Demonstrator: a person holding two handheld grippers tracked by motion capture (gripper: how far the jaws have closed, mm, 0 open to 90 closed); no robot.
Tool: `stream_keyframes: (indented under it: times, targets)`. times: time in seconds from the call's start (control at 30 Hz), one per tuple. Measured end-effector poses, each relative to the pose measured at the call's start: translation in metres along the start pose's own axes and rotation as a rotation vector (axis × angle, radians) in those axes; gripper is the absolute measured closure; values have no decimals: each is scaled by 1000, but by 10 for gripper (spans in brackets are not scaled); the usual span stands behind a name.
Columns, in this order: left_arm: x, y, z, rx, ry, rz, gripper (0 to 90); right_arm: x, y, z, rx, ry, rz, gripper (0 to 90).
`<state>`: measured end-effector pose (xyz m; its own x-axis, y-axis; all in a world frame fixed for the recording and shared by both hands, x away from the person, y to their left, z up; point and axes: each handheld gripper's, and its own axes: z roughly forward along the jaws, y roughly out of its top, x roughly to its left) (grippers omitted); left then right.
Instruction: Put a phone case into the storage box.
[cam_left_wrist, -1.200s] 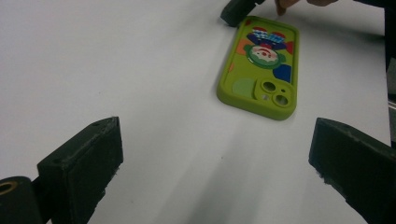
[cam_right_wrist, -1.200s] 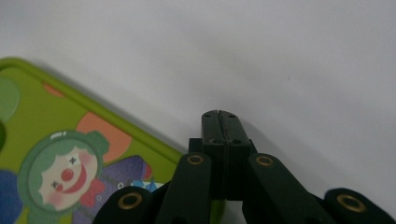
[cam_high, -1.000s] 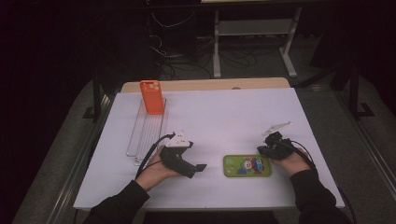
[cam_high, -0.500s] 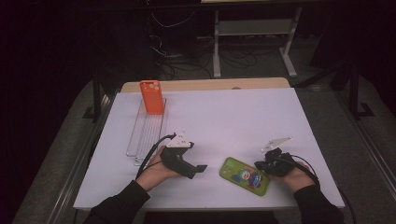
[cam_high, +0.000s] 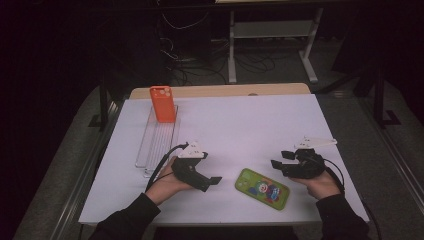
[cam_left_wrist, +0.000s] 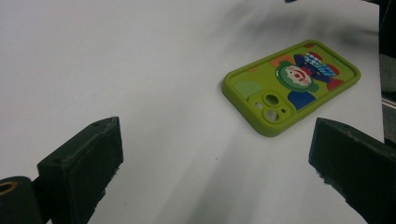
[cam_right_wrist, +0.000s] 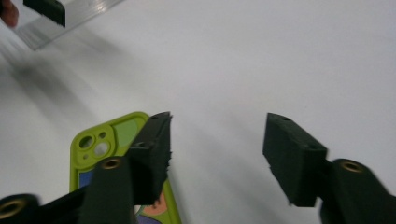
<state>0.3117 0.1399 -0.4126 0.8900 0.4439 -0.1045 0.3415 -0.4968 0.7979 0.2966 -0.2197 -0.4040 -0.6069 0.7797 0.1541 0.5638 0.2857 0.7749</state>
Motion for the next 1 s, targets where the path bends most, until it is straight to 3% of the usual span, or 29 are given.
stream_keyframes:
  times: [0.13, 0.2, 0.33, 0.47, 0.63, 1.0]
  targets:
    - [0, 0, 0, 1, -2, 8, 23, -5, 0, -8, -45, -18, 10, 210]
    - [1, 0, 0, 2, -8, 8, 23, -7, -2, -12, -83, -41, -19, 123]
    - [1, 0, 1, 5, -8, 11, 23, -13, -6, -19, -107, -37, -25, 12]
    - [1, 0, 1, 4, -9, 6, 23, -20, -9, -27, -112, -48, -5, 5]
    - [1, 0, 1, 4, -11, 12, 23, -23, -8, -31, -106, -52, -22, 5]
    - [1, 0, 3, 1, -22, 2, 23, -8, -3, -25, -6, 33, -106, 0]
